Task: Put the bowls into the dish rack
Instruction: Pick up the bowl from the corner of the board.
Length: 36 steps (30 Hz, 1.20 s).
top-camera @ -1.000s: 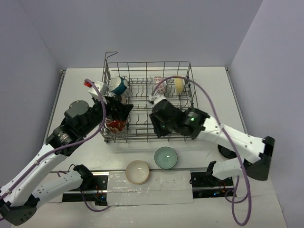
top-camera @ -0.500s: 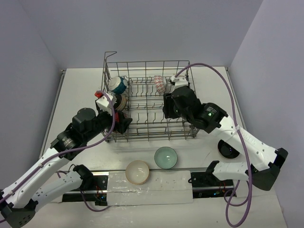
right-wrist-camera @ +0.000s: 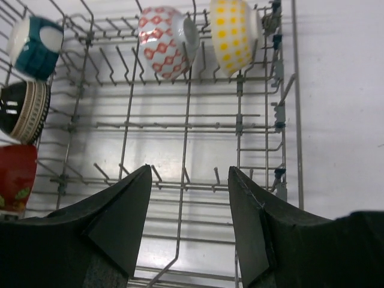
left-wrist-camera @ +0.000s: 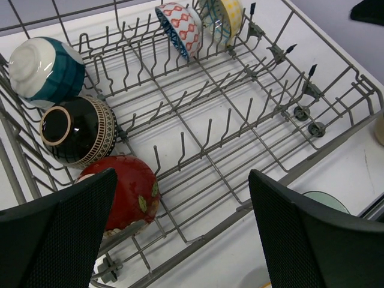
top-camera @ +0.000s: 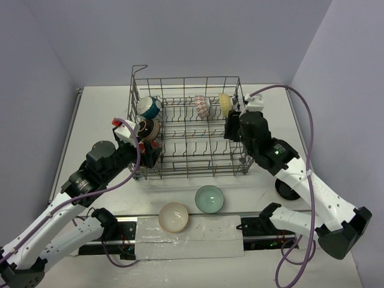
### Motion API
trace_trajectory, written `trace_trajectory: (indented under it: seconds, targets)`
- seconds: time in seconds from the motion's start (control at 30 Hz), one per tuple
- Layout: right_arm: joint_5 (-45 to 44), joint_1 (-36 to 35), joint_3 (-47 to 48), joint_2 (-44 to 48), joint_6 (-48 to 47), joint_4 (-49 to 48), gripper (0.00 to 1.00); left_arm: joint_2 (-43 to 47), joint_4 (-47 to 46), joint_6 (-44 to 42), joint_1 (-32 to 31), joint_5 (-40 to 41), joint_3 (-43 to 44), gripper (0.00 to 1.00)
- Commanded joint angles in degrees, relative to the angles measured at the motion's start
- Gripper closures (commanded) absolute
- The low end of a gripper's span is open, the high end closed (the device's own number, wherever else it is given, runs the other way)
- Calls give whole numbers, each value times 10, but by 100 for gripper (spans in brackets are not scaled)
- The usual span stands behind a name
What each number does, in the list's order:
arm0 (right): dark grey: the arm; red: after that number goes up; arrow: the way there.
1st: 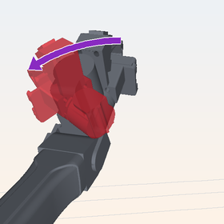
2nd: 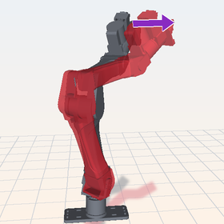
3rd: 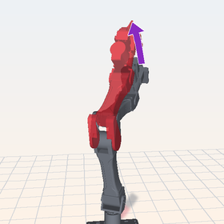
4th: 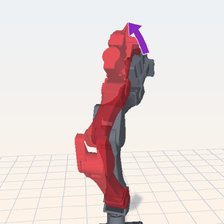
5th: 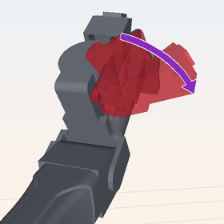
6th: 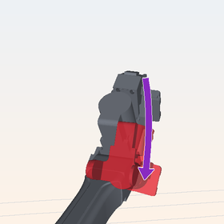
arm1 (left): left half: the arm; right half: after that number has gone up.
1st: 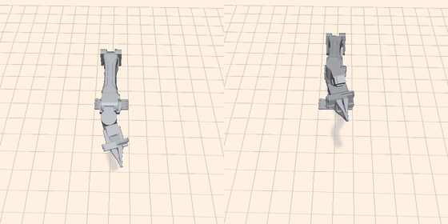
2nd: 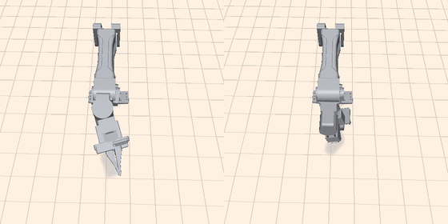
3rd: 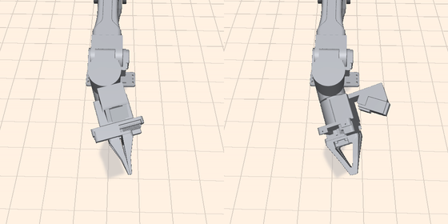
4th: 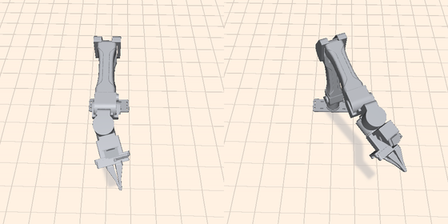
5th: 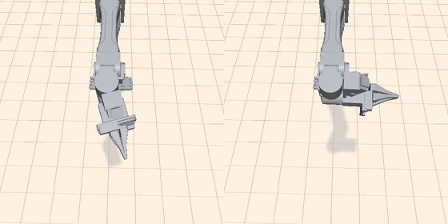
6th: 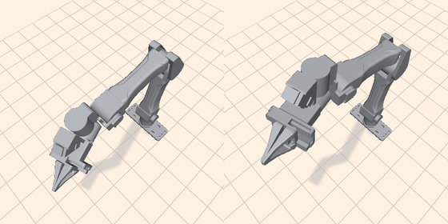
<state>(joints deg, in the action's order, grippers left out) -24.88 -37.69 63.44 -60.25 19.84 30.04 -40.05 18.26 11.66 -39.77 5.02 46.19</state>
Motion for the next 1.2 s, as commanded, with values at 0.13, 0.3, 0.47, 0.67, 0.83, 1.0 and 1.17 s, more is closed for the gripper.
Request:
trace_trajectory:
  seconds: [0.13,0.3,0.47,0.67,0.83,1.0,1.17]
  targets:
    - [8,18,-38,12,0,-104,37,18,-45,-8,30,5,-18,4]
    - [26,18,-31,-23,11,-89,36,9,-40,-11,37,12,-18,4]
    - [3,19,-41,-1,2,-103,36,-6,-54,-9,65,-26,-21,5]
    - [10,26,-44,26,-7,-114,34,-6,-58,-11,80,-56,-20,4]
    - [50,26,-50,-7,1,-121,29,-4,-53,-13,80,-55,-21,4]
    - [58,27,-33,-50,8,-103,26,-20,-51,-14,80,-53,-21,4]
    - [62,27,-40,-58,4,-111,25,-27,-60,-15,86,-56,-22,3]
